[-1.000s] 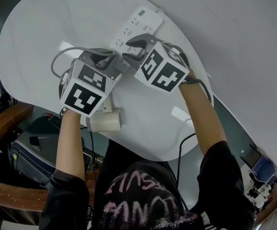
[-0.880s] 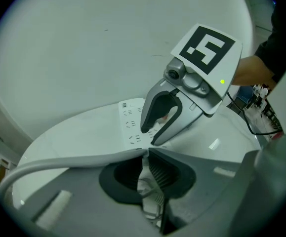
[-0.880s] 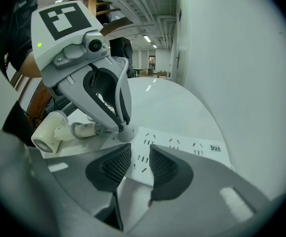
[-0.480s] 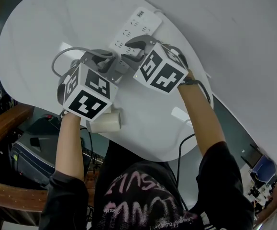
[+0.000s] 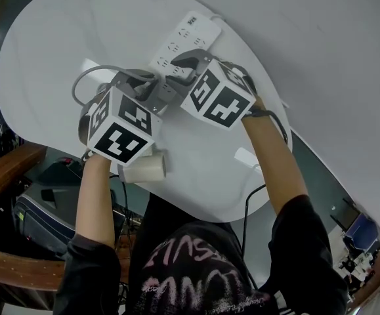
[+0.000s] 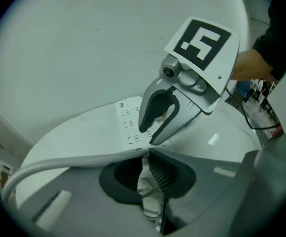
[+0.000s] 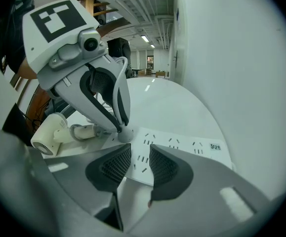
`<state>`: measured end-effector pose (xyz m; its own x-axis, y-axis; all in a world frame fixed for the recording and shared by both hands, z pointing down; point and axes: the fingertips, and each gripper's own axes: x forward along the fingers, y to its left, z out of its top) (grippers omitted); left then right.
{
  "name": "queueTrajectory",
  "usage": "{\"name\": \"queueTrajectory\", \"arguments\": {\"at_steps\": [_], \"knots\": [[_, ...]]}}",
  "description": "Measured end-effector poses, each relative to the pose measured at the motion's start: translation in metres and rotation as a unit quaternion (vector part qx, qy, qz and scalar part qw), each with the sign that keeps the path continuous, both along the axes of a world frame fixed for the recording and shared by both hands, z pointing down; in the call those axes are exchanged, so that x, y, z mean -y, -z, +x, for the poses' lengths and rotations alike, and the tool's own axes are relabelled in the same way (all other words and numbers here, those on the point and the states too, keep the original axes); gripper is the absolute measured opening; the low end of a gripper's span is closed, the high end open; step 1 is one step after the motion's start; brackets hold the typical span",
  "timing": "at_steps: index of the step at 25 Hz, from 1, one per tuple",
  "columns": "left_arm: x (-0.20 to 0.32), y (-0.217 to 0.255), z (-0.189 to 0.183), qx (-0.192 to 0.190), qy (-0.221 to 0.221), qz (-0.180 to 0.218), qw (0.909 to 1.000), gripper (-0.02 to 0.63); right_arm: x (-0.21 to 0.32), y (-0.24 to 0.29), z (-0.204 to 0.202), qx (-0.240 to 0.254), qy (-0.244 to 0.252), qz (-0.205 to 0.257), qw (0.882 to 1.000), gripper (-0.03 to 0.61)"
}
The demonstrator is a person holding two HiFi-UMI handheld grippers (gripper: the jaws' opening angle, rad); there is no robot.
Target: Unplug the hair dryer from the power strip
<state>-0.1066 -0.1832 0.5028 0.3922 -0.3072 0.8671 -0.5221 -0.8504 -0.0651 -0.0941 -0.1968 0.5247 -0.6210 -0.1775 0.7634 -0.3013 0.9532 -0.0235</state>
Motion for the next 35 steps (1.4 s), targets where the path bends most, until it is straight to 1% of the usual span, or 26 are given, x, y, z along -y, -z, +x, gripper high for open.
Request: {"name": "queueTrajectory", "arguments": {"at_steps": [1, 2, 5, 6, 7, 9, 10, 11, 14, 18, 20, 23, 24, 30, 35], "knots": [[0.0009, 0.0, -0.0008, -0.009, 0.009, -0.005, 0.9999, 0.049, 0.0, -0.0004, -0.0001, 0.001, -0.002, -0.001, 1.0, 0.144], [0.0016, 0.0002, -0.0011, -0.009, 0.01, -0.004, 0.9999, 0.049, 0.0002, -0.0006, 0.0, 0.0, -0.003, -0.002, 1.0, 0.144], [-0.0006, 0.001, 0.0006, 0.029, -0.029, 0.019, 0.999, 0.049, 0.0005, 0.0002, -0.0002, -0.003, -0.001, -0.003, 1.0, 0.144], [-0.0013, 0.001, 0.0013, 0.034, -0.035, 0.021, 0.9986, 0.049, 0.0005, 0.0006, 0.0, -0.002, 0.0, -0.003, 1.0, 0.144], [-0.0014, 0.0008, 0.0015, 0.028, -0.031, 0.017, 0.999, 0.049, 0.0005, 0.0007, 0.0003, -0.002, -0.001, -0.002, 1.0, 0.144], [0.0, 0.0007, 0.0001, 0.001, -0.009, 0.001, 1.0, 0.049, 0.0003, 0.0002, 0.0003, -0.001, -0.004, -0.004, 1.0, 0.144], [0.0007, 0.0011, -0.0006, -0.005, -0.004, -0.003, 1.0, 0.049, 0.0003, 0.0001, 0.0002, -0.001, -0.005, -0.005, 1.0, 0.144], [0.0008, 0.0015, -0.0008, -0.001, -0.008, -0.001, 1.0, 0.049, 0.0004, 0.0001, 0.0001, -0.002, -0.006, -0.007, 1.0, 0.144], [-0.0009, 0.0014, 0.0005, 0.026, -0.037, 0.011, 0.9989, 0.049, 0.001, 0.0006, -0.0002, -0.004, -0.006, -0.011, 1.0, 0.143], [0.0001, 0.0021, -0.0008, 0.006, -0.018, -0.002, 0.9998, 0.049, 0.001, 0.0012, -0.0006, -0.003, -0.007, -0.013, 1.0, 0.143], [0.0005, 0.0032, -0.0007, 0.011, -0.021, -0.001, 0.9997, 0.049, 0.0013, 0.002, -0.0002, -0.003, -0.008, -0.013, 1.0, 0.143], [-0.0011, 0.0034, 0.0005, 0.033, -0.042, 0.013, 0.9985, 0.049, 0.0009, 0.0021, 0.0001, -0.004, -0.008, -0.015, 1.0, 0.141], [-0.0014, 0.0031, 0.0008, 0.034, -0.045, 0.013, 0.9983, 0.049, 0.0007, 0.002, 0.0003, -0.004, -0.007, -0.015, 1.0, 0.141], [-0.0021, 0.0047, 0.0, 0.013, -0.034, 0.006, 0.9993, 0.049, 0.0003, 0.0026, 0.0003, -0.007, -0.008, -0.017, 1.0, 0.14], [-0.0023, 0.0055, 0.0, 0.019, -0.041, 0.005, 0.999, 0.049, 0.001, 0.0039, 0.0002, -0.001, -0.011, -0.018, 1.0, 0.138]]}}
